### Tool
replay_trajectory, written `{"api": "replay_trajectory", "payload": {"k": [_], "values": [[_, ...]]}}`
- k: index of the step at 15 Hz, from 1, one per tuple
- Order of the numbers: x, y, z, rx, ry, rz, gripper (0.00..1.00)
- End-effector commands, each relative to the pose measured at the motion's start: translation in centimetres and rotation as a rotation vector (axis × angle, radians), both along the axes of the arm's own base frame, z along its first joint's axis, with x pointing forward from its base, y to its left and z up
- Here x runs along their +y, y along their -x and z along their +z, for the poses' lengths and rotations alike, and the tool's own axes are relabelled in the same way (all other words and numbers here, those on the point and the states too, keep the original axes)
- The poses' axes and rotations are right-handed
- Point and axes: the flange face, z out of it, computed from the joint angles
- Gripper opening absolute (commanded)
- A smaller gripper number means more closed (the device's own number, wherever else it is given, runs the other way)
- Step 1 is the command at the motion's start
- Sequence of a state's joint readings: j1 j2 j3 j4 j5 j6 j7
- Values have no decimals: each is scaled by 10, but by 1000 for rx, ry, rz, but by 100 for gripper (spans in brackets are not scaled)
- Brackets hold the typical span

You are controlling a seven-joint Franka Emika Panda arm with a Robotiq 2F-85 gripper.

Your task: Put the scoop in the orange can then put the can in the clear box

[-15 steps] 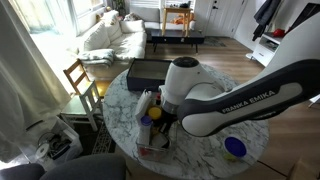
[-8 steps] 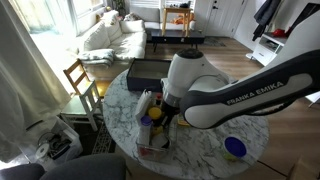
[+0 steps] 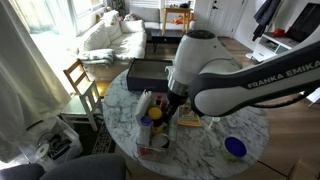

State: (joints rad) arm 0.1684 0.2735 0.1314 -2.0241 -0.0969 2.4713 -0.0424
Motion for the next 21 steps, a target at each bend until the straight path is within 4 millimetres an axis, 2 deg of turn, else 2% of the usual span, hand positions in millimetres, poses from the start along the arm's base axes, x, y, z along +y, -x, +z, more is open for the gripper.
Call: {"api": "replay_trajectory", "payload": {"k": [1,6,10,17,19,20,21], "values": [[-3,30,35,1,-26,76,99],[-1,57,90,1,-167,83,100],[-9,76,125,112,-268,-24,100],[-29,97,147,220,-402,-155,100],[-33,100,150,223,-379,-232,100],[-27,86,149,200,-381,-164,100],[-27,87,150,198,-381,-172,100]]}}
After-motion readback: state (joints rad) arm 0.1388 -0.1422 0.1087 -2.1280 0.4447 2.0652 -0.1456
